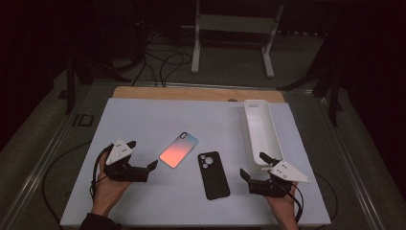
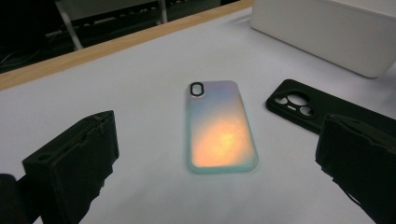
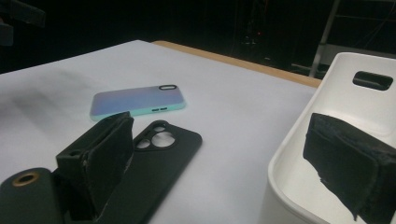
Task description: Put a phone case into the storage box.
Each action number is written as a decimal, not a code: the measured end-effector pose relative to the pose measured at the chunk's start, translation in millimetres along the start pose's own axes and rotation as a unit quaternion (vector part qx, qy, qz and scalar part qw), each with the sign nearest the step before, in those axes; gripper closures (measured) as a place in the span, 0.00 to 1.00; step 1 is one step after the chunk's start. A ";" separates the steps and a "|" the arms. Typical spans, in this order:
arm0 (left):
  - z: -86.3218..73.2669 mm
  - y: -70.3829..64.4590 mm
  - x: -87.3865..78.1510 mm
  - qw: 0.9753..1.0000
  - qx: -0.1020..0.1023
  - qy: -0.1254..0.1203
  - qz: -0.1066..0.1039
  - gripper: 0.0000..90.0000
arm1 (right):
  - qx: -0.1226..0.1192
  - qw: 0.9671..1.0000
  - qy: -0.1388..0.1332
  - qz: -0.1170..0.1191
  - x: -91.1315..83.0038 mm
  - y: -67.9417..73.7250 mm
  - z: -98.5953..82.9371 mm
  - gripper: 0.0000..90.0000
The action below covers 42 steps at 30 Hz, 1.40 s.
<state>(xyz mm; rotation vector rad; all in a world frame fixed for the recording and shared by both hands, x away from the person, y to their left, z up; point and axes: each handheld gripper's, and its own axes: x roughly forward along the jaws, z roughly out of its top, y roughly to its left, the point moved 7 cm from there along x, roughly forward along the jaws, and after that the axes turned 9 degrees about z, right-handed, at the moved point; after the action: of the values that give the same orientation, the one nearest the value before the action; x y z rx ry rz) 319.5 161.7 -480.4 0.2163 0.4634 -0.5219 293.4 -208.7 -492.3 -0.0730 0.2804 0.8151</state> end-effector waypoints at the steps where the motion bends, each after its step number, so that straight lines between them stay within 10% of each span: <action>1: 0.7 -0.7 1.7 1.000 0.000 0.001 -0.001 0.00 | 0.001 1.000 0.000 -0.001 0.0 -0.1 -0.1 0.09; 42: 5.0 -15.2 64.3 0.997 0.018 0.068 -0.021 0.00 | 0.001 1.000 0.006 -0.001 2.1 -0.7 -3.5 0.09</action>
<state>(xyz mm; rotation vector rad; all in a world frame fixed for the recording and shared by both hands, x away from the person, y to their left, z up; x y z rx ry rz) 362.7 119.7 -507.9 0.2784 0.5916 -0.5587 294.5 -208.3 -496.2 -0.0767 0.2912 0.8119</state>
